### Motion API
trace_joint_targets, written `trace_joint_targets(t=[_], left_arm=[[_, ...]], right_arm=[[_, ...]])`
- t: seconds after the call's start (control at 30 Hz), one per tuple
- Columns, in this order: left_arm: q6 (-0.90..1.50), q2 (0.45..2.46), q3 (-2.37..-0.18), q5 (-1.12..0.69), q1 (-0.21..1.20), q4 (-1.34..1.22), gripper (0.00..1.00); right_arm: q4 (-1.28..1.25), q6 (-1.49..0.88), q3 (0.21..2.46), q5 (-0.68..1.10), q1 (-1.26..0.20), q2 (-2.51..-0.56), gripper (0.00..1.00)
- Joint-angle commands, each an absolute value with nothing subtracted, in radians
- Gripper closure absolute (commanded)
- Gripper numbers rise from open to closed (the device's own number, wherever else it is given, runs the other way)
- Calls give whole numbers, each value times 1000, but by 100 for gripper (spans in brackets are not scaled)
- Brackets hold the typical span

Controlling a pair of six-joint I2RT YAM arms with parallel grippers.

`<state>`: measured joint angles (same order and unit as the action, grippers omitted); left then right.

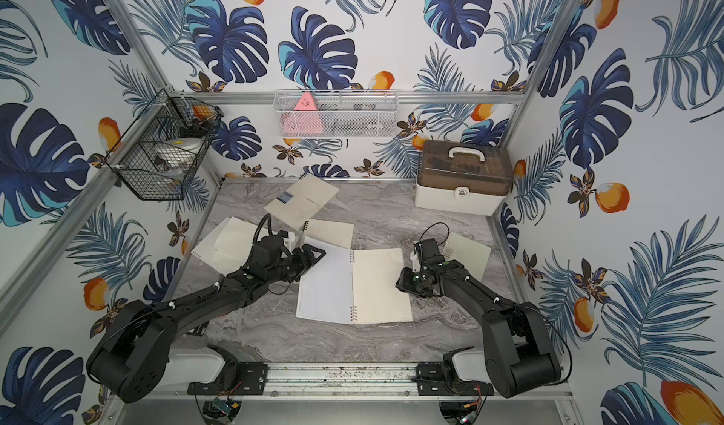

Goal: Tear off pages from different notebooks
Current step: Tear off the paper from the notebook.

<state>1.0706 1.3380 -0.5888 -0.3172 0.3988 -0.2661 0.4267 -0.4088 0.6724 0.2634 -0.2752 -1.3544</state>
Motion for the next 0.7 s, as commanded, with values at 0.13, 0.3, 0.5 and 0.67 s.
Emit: trace_joint_targets(t=[0.13, 0.3, 0.5, 0.67], left_arm=[[1061, 1357, -589, -337, 395, -288, 21], [1062, 1363, -588, -339, 393, -294, 21], [1068, 1378, -581, -349, 389, -314, 20], [1070, 1387, -580, -355, 385, -319, 20]], right_arm=[[413, -398, 667, 259, -261, -1374, 54], [392, -405, 657, 290, -260, -1369, 58], [390, -405, 656, 294, -259, -1373, 59], [410, -407, 660, 236, -253, -1384, 55]])
